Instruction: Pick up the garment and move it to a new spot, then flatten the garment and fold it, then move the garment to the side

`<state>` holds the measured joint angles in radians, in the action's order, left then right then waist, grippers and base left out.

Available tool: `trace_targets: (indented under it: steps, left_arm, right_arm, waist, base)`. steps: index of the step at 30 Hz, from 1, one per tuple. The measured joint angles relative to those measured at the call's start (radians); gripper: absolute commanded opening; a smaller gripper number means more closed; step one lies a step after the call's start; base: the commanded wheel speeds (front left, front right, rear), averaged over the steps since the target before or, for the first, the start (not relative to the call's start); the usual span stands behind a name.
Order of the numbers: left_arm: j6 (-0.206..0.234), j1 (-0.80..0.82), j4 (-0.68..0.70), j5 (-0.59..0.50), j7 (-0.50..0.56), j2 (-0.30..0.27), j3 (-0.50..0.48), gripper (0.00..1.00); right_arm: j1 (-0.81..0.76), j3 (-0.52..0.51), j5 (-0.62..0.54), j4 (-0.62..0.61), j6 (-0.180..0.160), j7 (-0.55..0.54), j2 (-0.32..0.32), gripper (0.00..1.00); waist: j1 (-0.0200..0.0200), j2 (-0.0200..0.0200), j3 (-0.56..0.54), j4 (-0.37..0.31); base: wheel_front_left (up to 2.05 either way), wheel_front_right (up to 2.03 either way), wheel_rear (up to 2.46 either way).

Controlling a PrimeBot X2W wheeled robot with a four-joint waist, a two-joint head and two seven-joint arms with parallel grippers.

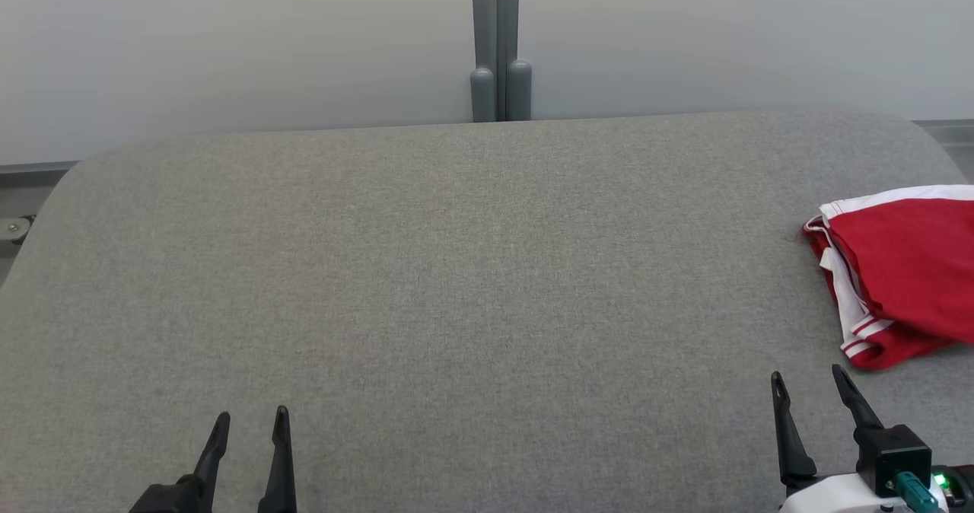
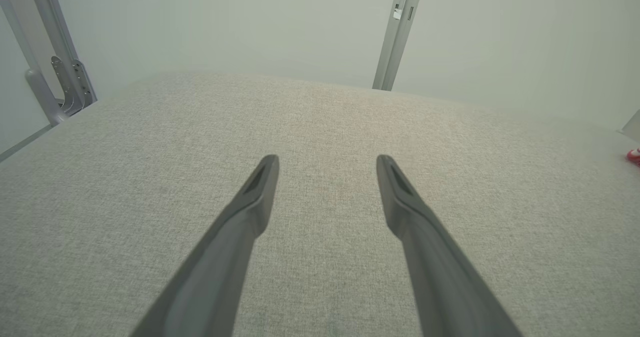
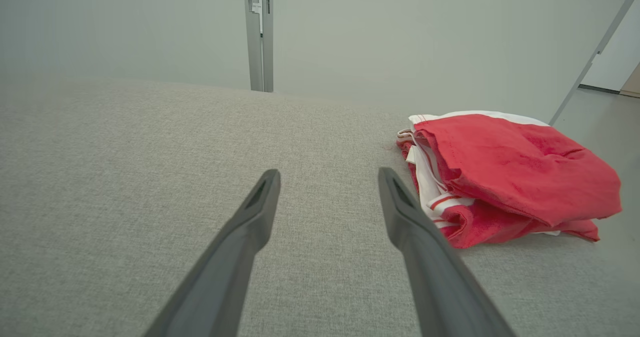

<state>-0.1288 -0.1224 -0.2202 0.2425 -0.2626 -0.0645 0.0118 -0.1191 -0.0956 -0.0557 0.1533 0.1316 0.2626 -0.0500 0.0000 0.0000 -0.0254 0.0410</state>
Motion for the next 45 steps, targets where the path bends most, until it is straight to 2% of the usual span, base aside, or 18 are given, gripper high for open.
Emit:
trace_targets:
  steps: [12, 13, 18, 45]
  left_arm:
    - [0.0, -0.004, -0.014, 0.0, 0.002, 0.005, 0.001, 1.0]
    - [0.0, -0.004, -0.02, 0.0, 0.002, 0.006, 0.001, 0.0]
    - [0.0, -0.012, -0.057, 0.013, 0.008, 0.015, 0.004, 0.0]
    - [0.0, 0.049, -0.053, 0.47, 0.116, 0.01, -0.017, 0.0]
  right_arm:
    - [-0.004, 0.001, 0.0, 0.014, 0.0, -0.001, 0.005, 1.0]
    - [-0.004, 0.002, 0.0, 0.021, 0.0, -0.001, 0.006, 0.0]
    - [-0.005, 0.003, 0.008, 0.066, 0.0, -0.009, 0.014, 0.0]
    - [0.051, -0.004, 0.555, 0.073, 0.0, -0.13, 0.013, 0.0]
  waist:
    - [0.0, 0.0, 0.004, -0.001]
    - [0.0, 0.0, 0.004, -0.001]
    - [0.0, 0.0, 0.004, -0.002]
    - [0.0, 0.0, 0.009, -0.01]
  base:
    - [0.0, 0.0, 0.0]
    - [0.0, 0.0, 0.0]
    - [0.0, 0.0, 0.0]
    - [0.0, 0.0, 0.0]
